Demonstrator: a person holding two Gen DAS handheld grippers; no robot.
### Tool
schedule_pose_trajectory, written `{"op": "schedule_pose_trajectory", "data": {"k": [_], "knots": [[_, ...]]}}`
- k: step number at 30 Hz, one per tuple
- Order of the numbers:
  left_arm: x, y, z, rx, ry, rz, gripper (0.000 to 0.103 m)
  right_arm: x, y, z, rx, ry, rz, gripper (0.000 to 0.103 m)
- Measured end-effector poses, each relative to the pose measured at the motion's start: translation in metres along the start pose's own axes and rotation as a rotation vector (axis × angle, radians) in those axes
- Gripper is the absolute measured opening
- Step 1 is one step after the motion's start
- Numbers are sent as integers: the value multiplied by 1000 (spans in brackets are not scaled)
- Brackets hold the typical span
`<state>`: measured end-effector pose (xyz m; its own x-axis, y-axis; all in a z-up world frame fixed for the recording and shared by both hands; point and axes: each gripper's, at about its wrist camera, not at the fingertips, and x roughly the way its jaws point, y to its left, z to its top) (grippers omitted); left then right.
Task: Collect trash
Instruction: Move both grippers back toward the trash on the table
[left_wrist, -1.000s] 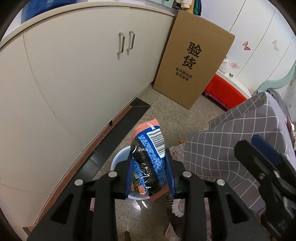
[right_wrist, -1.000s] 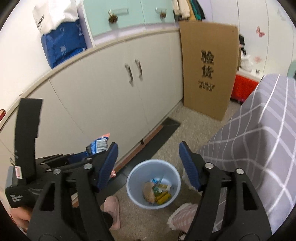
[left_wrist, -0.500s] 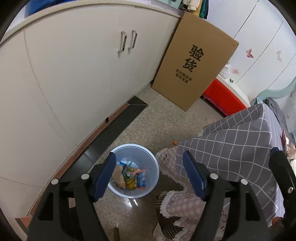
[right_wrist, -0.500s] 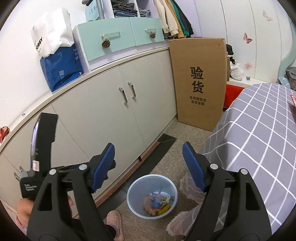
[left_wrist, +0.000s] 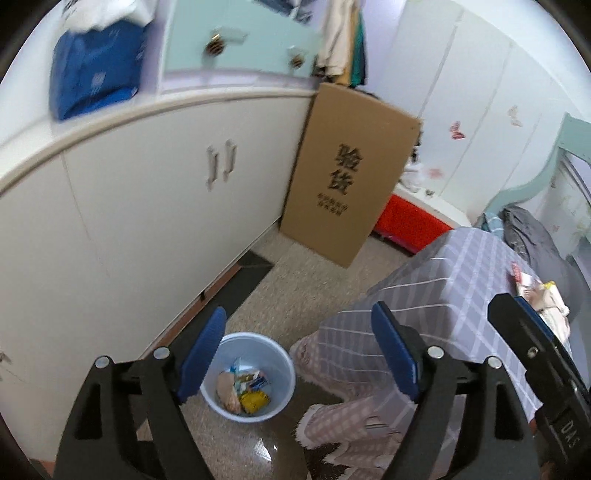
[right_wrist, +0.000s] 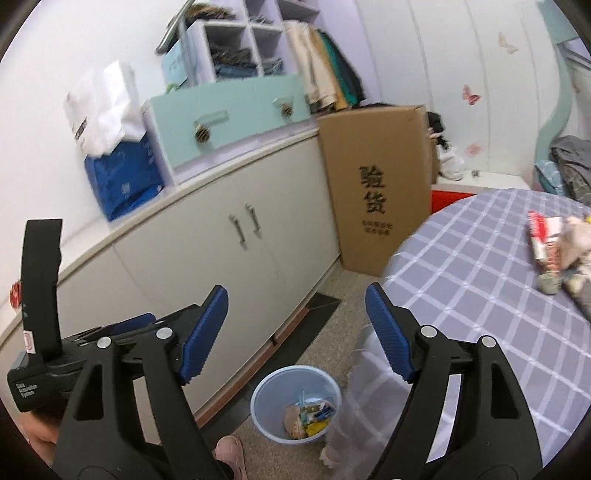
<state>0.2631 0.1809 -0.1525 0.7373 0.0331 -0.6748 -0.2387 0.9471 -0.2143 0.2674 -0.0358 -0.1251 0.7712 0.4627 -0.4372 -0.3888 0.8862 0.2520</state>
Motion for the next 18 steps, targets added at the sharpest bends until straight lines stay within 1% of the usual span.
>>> {"op": "schedule_pose_trajectory", "data": {"k": [2, 7, 15, 16, 18], "knots": [[-5, -20, 0, 36, -5, -22, 79, -12, -15, 3, 19, -17, -22, 77], [-8, -78, -5, 127, -5, -83, 79, -44, -67, 7, 70, -53, -113, 78], [11, -177, -20, 243, 45, -194, 79, -89, -161, 3, 176, -88, -270, 80], [12, -183, -21, 254, 48, -202, 79, -93, -170, 3, 187, -92, -287, 80], [19, -208, -25, 289, 71, -240, 79, -102, -195, 1, 220, -96, -322, 80]]}}
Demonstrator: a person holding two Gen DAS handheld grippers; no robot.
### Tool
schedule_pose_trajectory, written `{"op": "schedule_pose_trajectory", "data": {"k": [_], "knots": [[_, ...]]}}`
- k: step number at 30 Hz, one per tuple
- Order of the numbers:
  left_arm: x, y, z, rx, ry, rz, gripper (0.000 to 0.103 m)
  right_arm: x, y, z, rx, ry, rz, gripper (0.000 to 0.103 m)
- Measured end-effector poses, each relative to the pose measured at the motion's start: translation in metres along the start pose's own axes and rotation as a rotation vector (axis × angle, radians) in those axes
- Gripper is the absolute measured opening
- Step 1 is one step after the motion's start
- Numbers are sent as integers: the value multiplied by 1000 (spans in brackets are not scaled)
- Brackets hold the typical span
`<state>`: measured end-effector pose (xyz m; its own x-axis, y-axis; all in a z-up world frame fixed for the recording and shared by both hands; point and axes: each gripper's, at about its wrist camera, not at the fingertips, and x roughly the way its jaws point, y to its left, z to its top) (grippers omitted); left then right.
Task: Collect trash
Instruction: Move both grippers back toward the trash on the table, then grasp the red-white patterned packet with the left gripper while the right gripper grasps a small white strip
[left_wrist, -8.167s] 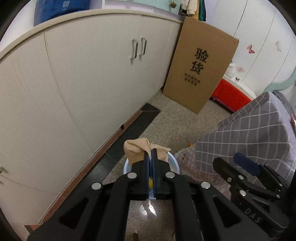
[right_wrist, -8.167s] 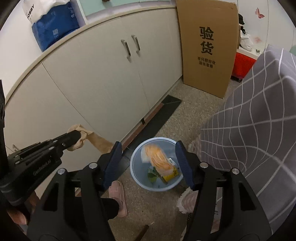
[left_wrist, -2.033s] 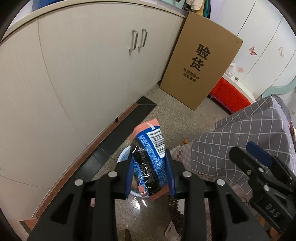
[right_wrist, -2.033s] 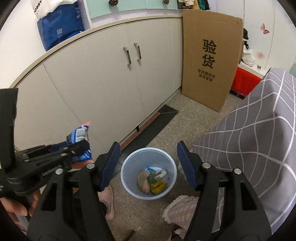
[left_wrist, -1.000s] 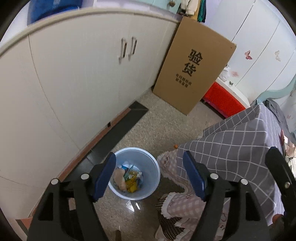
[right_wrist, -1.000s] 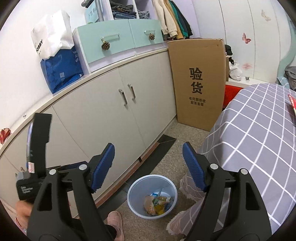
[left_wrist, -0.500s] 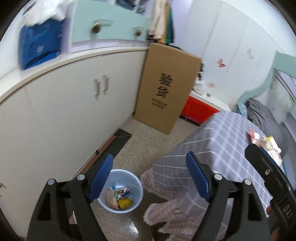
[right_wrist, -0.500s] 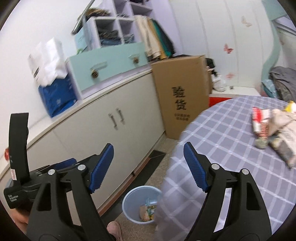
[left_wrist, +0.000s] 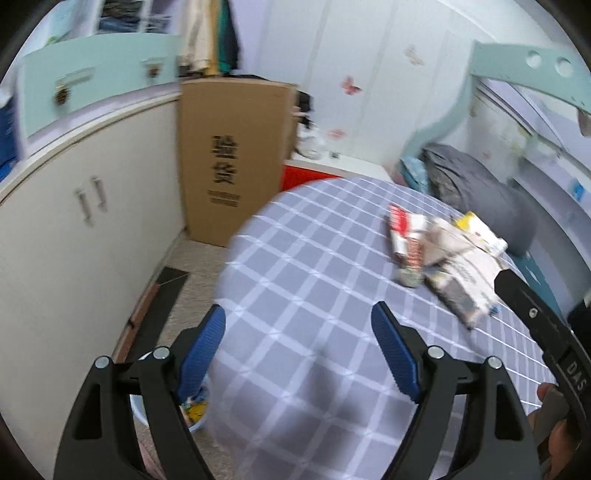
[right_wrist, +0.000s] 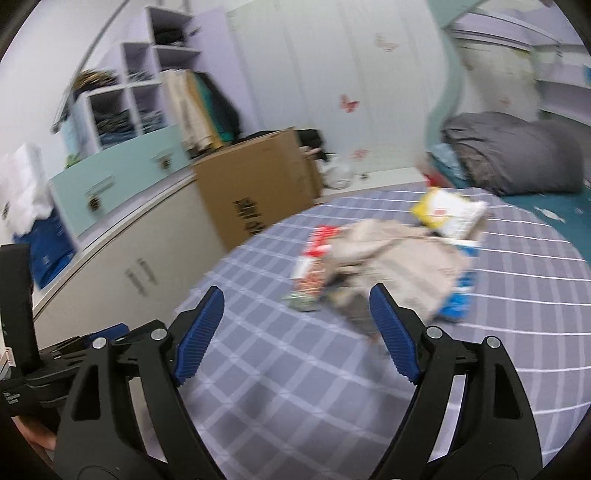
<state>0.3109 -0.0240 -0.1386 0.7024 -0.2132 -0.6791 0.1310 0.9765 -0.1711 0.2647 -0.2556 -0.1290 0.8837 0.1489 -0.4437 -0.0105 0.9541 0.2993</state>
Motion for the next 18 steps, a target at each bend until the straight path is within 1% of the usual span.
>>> {"op": "schedule_pose_trajectory", "data": {"k": [5, 10, 12, 15, 17, 18], "knots": [[28, -36, 6, 42, 30, -46, 79, 3, -47, 1, 68, 16, -59, 80], [60, -66, 14, 74, 55, -38, 79, 8, -75, 0, 166, 61, -79, 81], [70, -73, 17, 82, 68, -43, 79, 10, -83, 1, 196, 74, -76, 82], [85, -82, 21, 114, 79, -29, 79, 14, -90, 3, 221, 88, -62, 81], [95, -88, 24, 137, 86, -14, 73, 18, -93, 3, 237, 99, -52, 81], [99, -90, 25, 141, 101, -21, 70, 22, -95, 4, 245, 110, -36, 81]]}}
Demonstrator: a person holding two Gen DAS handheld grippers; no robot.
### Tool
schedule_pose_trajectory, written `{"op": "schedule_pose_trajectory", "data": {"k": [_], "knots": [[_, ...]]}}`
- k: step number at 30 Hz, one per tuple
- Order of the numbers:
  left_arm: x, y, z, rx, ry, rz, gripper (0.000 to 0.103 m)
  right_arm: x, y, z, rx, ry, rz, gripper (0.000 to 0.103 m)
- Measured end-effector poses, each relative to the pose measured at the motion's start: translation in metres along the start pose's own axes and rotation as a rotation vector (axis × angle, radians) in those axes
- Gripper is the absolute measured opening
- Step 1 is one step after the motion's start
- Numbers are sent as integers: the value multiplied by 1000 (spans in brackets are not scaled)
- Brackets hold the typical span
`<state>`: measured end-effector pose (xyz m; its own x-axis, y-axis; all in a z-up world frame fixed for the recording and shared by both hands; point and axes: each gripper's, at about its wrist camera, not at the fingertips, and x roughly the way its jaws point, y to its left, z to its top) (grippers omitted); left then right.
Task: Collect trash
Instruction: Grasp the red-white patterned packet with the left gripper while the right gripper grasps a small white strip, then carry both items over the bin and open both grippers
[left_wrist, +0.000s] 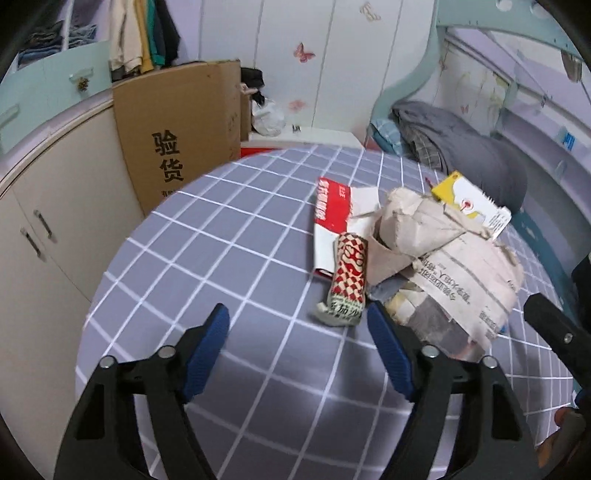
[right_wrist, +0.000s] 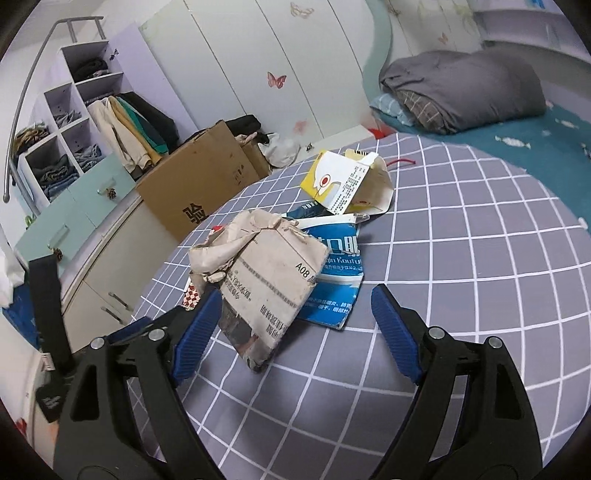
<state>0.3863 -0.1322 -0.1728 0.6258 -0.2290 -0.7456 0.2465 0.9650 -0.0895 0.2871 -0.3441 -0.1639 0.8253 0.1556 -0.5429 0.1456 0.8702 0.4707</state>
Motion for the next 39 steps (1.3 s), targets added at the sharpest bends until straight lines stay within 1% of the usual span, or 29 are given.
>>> {"op": "schedule_pose_trajectory", "data": {"k": [1, 2, 3, 4, 5, 6, 7, 9, 12, 15, 16, 17, 18, 19, 23, 26, 29, 33, 35, 39], "knots": [[3, -2, 2, 3, 9, -11, 65, 3, 0, 2, 4, 9, 11, 81], [8, -5, 4, 13, 23, -25, 62, 7, -1, 2, 11, 20, 22, 81], [11, -7, 5, 20, 33, -32, 55, 12, -2, 4, 24, 36, 36, 81], [14, -9, 7, 27, 41, -32, 53, 16, -3, 4, 35, 48, 49, 81], [15, -10, 8, 32, 36, -34, 41, 18, -3, 5, 39, 56, 54, 81], [16, -11, 9, 34, 38, -52, 27, 21, -3, 6, 41, 65, 60, 81], [17, -12, 9, 38, 41, -63, 27, 23, -2, 7, 39, 66, 64, 81], [16, -12, 8, 37, 37, -74, 22, 24, 2, 10, 22, 57, 65, 81], [12, -6, 7, 10, 29, -96, 20, 28, 6, 13, 24, 53, 94, 81], [8, 3, 4, -24, 18, -121, 17, 37, 8, 15, 36, 79, 114, 70], [7, 4, 3, -31, 18, -129, 17, 39, 8, 14, 36, 89, 116, 61], [6, 6, 2, -37, 18, -137, 16, 41, 8, 13, 32, 100, 122, 47], [4, 8, 0, -40, 15, -132, 15, 42, 9, 12, 27, 110, 128, 41], [3, 10, 0, -42, 9, -125, 14, 41, 10, 11, 20, 108, 124, 32], [-8, 14, -6, -38, -17, -131, 14, 31, 13, 13, 4, 65, 151, 17], [-17, 20, -11, -42, -38, -145, 13, 14, 24, 10, -30, 14, 152, 11], [-29, 28, -16, -51, -60, -155, 13, -6, 45, 10, -100, -42, 143, 8], [-48, 39, -25, -64, -90, -174, 13, -28, 75, 10, -183, -105, 117, 6], [-61, 51, -30, -81, -111, -186, 13, -34, 86, 9, -206, -121, 118, 6], [-88, 73, -37, -117, -151, -187, 13, -45, 115, 5, -253, -127, 154, 6]]}}
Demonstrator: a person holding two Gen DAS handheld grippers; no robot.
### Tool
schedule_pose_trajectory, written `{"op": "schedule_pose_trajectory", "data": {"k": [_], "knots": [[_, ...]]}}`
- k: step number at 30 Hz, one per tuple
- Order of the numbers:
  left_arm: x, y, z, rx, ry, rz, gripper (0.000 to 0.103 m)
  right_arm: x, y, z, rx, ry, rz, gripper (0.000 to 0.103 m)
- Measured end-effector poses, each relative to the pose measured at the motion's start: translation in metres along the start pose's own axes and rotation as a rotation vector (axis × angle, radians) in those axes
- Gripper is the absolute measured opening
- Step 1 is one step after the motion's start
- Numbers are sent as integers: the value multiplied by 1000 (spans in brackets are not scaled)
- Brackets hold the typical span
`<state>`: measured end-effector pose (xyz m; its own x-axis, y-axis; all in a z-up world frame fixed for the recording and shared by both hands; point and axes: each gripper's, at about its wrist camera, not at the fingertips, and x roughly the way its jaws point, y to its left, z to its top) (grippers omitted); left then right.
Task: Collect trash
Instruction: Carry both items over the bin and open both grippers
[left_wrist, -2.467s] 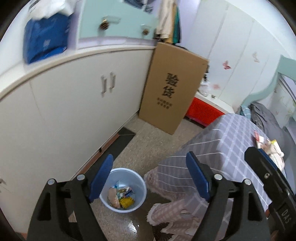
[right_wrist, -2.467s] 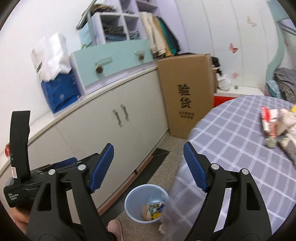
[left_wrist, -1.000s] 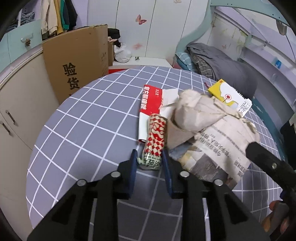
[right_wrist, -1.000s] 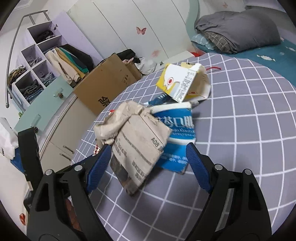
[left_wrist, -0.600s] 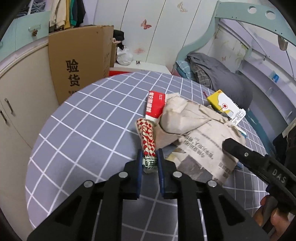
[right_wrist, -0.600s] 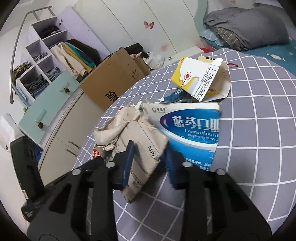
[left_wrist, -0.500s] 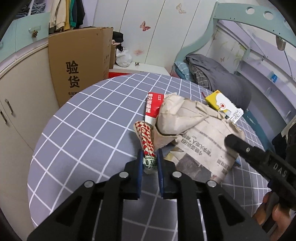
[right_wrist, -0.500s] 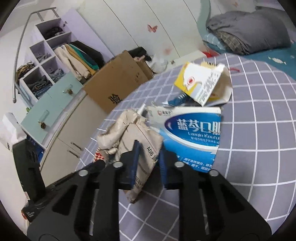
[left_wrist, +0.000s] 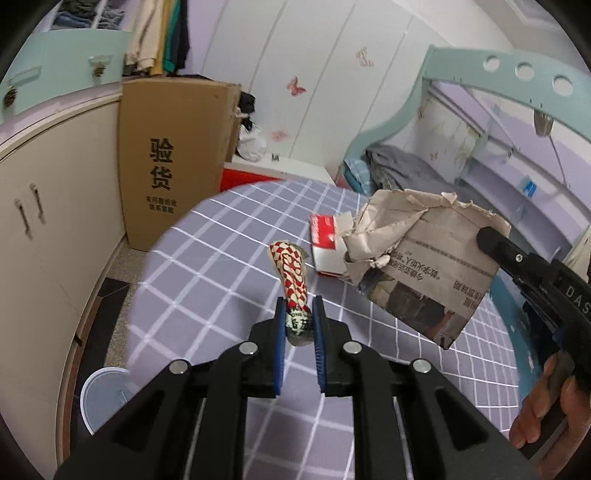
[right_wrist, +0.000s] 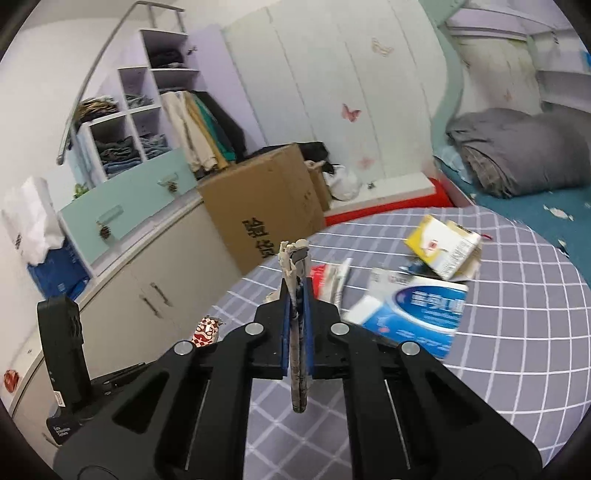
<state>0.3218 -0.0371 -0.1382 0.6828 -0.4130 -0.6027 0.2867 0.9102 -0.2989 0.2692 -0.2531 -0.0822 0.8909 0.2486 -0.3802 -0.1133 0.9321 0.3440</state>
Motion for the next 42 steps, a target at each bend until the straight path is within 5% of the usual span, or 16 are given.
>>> {"op": "schedule_pose_trajectory", "data": {"k": [14, 27, 30, 31, 32, 42], "knots": [[-117, 128, -19, -163, -58, 190, 13, 35, 153, -30, -162, 100, 232, 6], [-133, 263, -74, -375, 4, 372, 13, 133, 267, -123, -256, 335, 381, 8], [-125, 285, -83, -411, 36, 392, 13, 168, 276, -148, -256, 435, 350, 24], [-121, 292, -87, -422, 52, 395, 13, 174, 276, -155, -265, 437, 316, 49], [-118, 295, -89, -426, 62, 397, 13, 176, 275, -158, -269, 432, 300, 63], [-91, 303, -102, -431, 124, 388, 13, 172, 270, -162, -328, 410, 236, 65]]}}
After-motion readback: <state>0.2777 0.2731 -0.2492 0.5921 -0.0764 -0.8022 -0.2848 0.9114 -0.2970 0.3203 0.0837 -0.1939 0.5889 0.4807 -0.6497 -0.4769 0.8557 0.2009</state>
